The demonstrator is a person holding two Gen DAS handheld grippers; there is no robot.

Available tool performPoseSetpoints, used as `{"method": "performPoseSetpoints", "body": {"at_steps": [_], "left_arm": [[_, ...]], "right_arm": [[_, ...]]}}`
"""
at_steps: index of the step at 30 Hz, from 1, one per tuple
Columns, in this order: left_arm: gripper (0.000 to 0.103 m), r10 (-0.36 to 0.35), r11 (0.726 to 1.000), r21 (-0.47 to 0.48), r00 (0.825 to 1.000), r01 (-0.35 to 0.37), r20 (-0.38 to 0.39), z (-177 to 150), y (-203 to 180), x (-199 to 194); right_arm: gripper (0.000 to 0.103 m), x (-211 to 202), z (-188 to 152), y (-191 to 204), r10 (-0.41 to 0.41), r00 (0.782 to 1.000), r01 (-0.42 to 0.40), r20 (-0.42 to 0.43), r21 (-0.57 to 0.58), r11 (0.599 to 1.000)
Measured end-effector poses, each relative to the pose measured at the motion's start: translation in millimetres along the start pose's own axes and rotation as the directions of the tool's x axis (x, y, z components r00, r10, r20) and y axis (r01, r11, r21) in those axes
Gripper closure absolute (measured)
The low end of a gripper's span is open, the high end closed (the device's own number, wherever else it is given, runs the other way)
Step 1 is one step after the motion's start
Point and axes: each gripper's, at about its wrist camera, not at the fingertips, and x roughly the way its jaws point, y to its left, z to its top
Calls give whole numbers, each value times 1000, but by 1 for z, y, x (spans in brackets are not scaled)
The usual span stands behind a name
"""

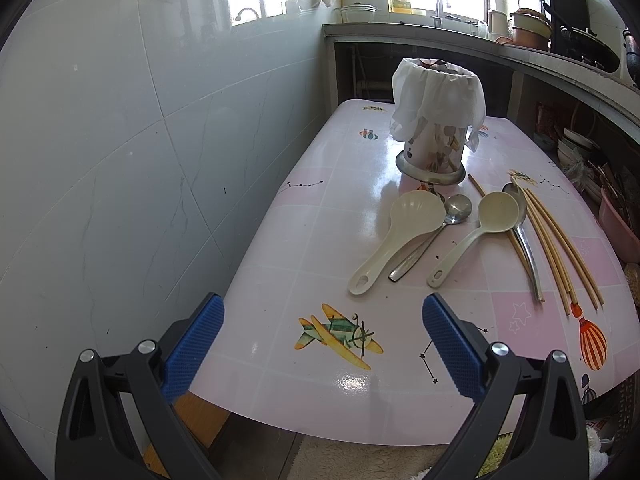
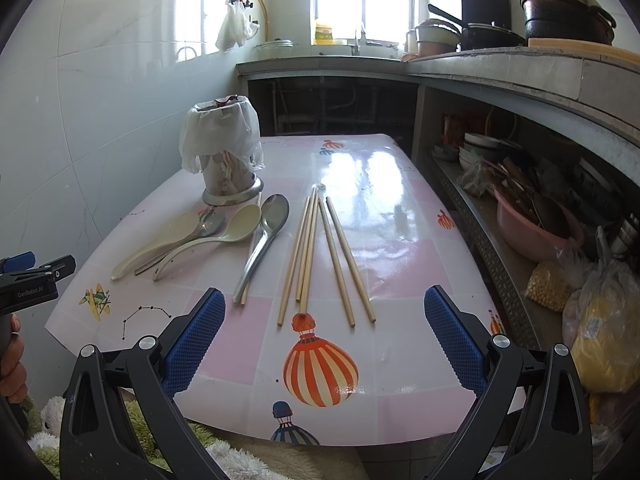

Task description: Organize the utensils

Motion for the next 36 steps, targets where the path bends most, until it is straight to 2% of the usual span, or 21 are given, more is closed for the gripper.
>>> {"method": "performPoseSetpoints", "body": {"at_steps": [7, 21, 22, 23, 30, 36], "left_arm": [[6, 1, 1000, -1, 1000, -1, -1, 0, 0, 0], [6, 13, 1000, -1, 1000, -13, -27, 7, 7, 20], [6, -4, 1000, 5, 999, 4, -37, 9, 8, 24], [6, 18, 1000, 1, 999, -18, -35, 11, 8, 27], [6, 44, 999, 2, 998, -44, -37, 29, 11, 46], [6, 82, 996, 31, 995, -80, -59, 56, 9, 67]], "right_arm": [[8, -3, 2, -1, 0, 1000, 0, -3, -2, 1000], [8, 20, 3, 9, 8, 998, -10, -56, -29, 1000], [8, 23, 4, 10, 9, 998, -11, -63, -31, 999], [8, 27, 5, 11, 9, 998, -11, -68, -32, 999], [8, 41, 21, 21, 32, 997, -36, -67, -59, 998], [8, 64, 39, 34, 102, 991, -108, -90, -58, 992]]}}
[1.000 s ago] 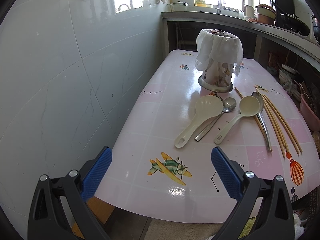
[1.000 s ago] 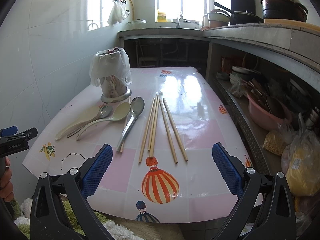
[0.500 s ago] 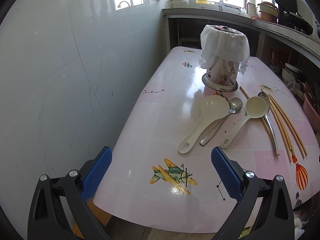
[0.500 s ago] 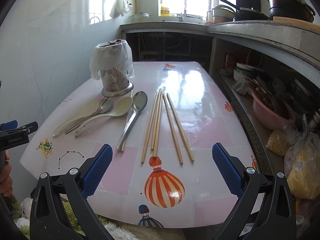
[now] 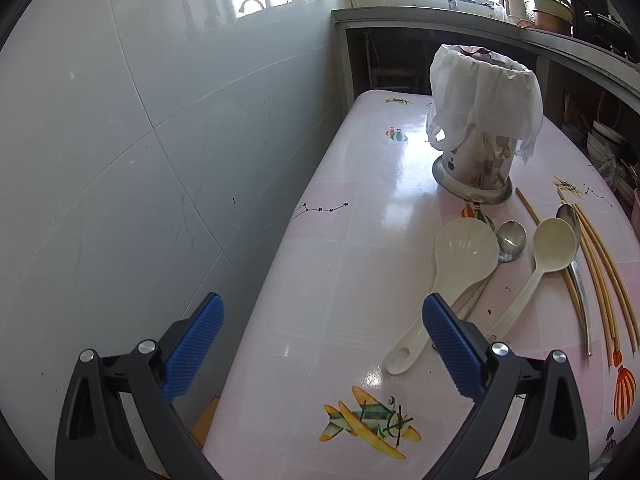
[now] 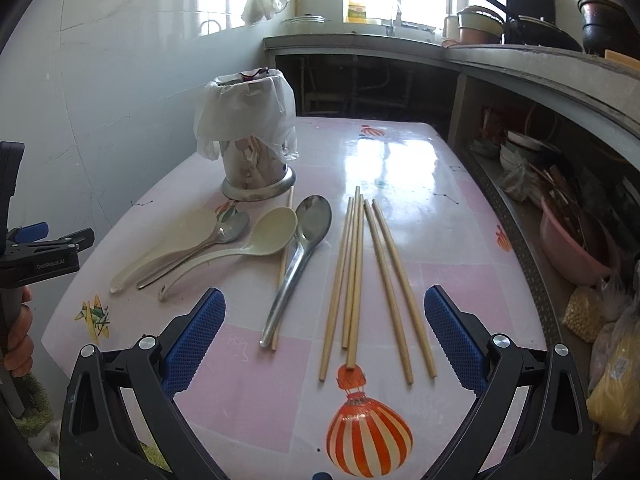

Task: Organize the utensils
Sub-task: 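Close the left tool on the cream rice paddle while the right tool grasps the cream ladle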

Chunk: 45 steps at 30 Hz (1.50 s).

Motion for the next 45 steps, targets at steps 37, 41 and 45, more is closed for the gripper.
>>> {"method": "performPoseSetpoints", "body": {"at_steps": [37, 41, 45], "left_arm": [[9, -511, 833, 179, 852, 523, -113, 67, -66, 103], [23, -524, 819, 179, 838, 545, -153, 71, -67, 114], [41, -539, 807, 159, 819, 569, -197, 71, -67, 124]], "right_arm": [[57, 146, 53, -11, 346, 905, -289, -248, 240, 927], [60, 153, 56, -16, 362, 893, -299, -268, 248, 922], [61, 158, 55, -17, 356, 892, -291, -279, 247, 924]]}}
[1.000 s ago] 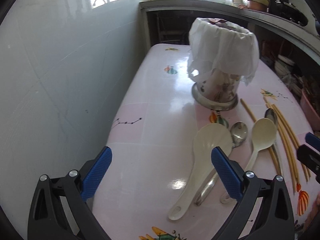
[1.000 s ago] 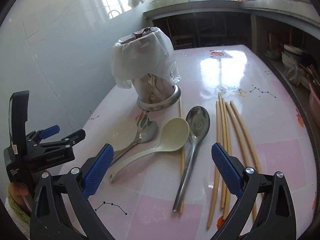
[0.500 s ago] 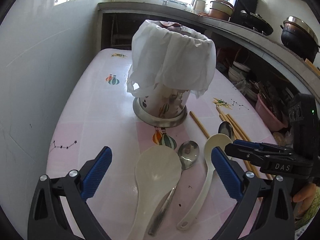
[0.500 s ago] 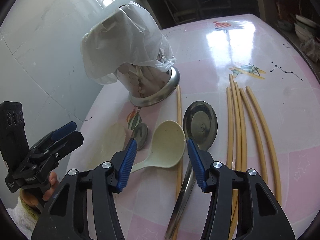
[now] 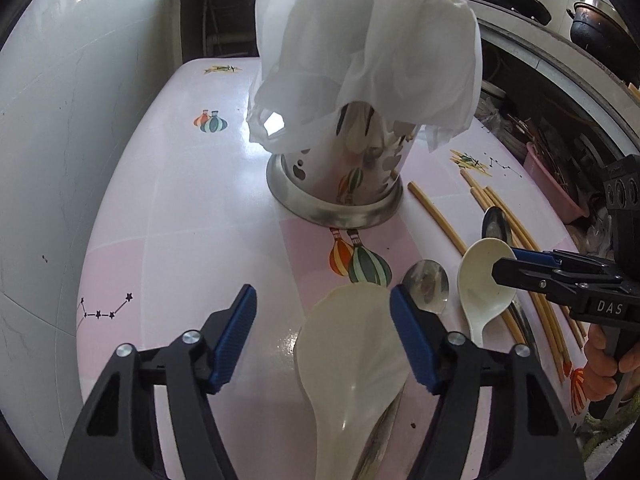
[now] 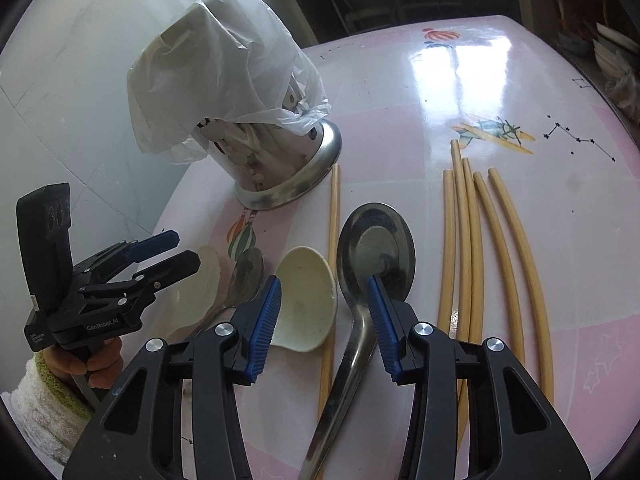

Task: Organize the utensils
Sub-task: 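Close the left tool on the cream rice paddle while the right tool grasps the cream ladle, then lift the cream rice paddle with the left tool and drop it into the bagged holder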

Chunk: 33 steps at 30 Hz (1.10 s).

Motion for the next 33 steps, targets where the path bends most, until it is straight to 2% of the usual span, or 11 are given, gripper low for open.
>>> {"method": "performPoseSetpoints", "body": {"at_steps": [5, 7, 11, 20, 24, 29, 33], "left_arm": [[60, -36, 999, -35, 999, 35, -31, -2, 7, 5], [63, -43, 998, -43, 999, 41, -33, -2, 8, 6], [74, -61, 997, -46, 997, 60, -41, -1, 10, 5], [85, -65, 998, 19, 996, 66, -61, -2, 0, 7], [92, -79, 997, 20, 993, 81, -83, -2, 0, 8], [95, -92, 996, -12, 992, 91, -86, -4, 4, 6], [98, -123, 991, -59, 991, 120, -56, -6, 11, -6]], "right_arm": [[62, 8, 2, 3, -19, 1000, 19, -12, -12, 1000], [63, 11, 4, 4, -23, 1000, 23, -17, -16, 1000], [71, 15, 7, 7, -29, 999, 29, -29, -21, 999], [88, 24, 11, 20, -83, 996, 80, -29, -96, 992], [96, 26, 14, 22, -66, 997, 62, -31, -102, 993], [97, 16, 16, 22, -47, 999, 45, -18, -105, 993], [98, 2, 15, 27, -33, 999, 34, 6, -135, 990]]}}
